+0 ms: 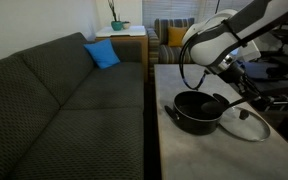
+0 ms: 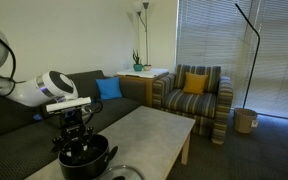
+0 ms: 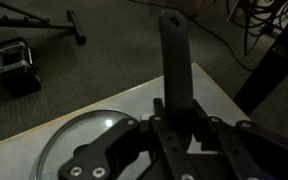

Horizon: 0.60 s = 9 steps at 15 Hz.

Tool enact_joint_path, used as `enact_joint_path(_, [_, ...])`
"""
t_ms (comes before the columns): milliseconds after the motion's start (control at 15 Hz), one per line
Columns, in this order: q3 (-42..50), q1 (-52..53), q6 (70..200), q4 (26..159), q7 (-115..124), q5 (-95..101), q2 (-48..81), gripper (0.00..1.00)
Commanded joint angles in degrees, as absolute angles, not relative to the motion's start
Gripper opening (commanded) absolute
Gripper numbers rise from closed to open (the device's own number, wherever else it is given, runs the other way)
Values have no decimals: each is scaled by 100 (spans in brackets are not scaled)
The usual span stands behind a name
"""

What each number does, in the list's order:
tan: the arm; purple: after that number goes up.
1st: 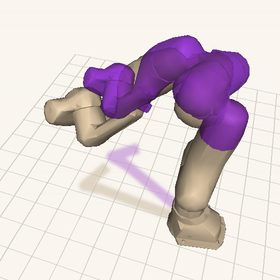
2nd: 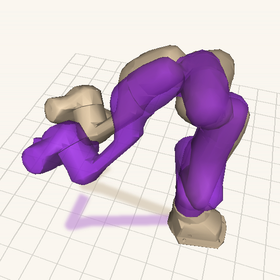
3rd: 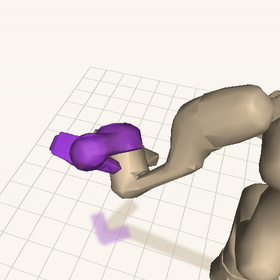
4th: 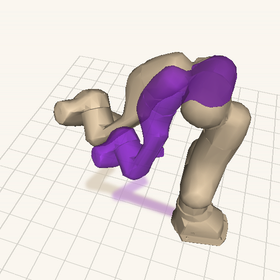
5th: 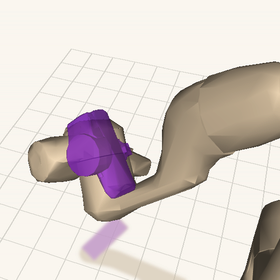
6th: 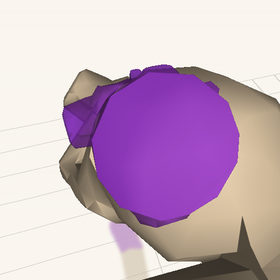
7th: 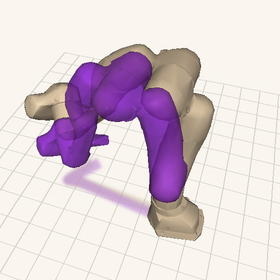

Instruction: Put the black ladle inside the black pot

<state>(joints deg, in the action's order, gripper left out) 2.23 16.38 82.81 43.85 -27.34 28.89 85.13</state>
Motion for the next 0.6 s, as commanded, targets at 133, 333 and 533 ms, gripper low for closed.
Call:
enact_joint_path(133, [282, 1699, 8225, 4474, -2865, 2898, 8513, 7])
enact_joint_path(333, [296, 1768, 8181, 4459, -2879, 2934, 8513, 7])
enact_joint_path(533, [291, 1832, 8137, 4428, -2965, 2952, 8513, 7])
